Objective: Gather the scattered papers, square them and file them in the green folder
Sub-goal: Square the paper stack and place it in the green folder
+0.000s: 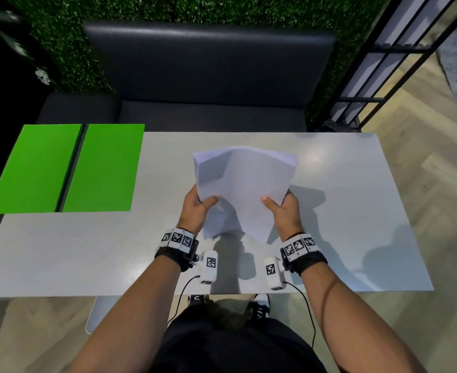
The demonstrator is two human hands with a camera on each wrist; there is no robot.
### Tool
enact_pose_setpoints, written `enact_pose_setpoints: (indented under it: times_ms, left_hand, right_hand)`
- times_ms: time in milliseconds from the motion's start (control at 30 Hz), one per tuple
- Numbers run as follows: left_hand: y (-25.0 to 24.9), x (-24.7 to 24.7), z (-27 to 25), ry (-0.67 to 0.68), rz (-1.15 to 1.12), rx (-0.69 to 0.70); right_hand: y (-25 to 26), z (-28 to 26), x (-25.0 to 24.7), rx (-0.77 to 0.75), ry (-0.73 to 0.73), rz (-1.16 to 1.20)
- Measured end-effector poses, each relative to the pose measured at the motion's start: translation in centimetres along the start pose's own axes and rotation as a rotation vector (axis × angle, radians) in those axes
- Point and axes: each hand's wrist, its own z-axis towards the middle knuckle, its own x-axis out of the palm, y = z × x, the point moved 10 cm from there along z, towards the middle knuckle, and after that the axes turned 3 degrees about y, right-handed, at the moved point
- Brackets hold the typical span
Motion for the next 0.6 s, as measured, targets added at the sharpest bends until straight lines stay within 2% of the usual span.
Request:
enact_pose_setpoints:
  times_ms: [67,200,367,500,600]
  left_hand:
    - [-0.2,0.0,-0.4,0.007,-0.035,-0.009]
    - [0.9,-0.1,-1.4,0.039,-0.162,-0.075]
    - [3.8,-1.0,-1.3,0.061,-0.203,-0.136]
    - [5.5,-2.4,-0.6,0.148,-0.087,-0.151]
    - [6.0,-6.2,1.4,0.073,0.102,-0.131]
  right_hand:
    - [0.9,-0.3,-0.1,-0.026,0.052,0.02]
    - [-1.7,-1.6,0.5,0.105,0.194,-0.014]
    - [-5.5,-3.2,1.4,0.216,0.189,-0.041]
    - [-5.2,-3.6,2.0,0.172,0.185,-0.095]
    - [-4.6,-3.9,2.6,0.153,0.212,-0.135]
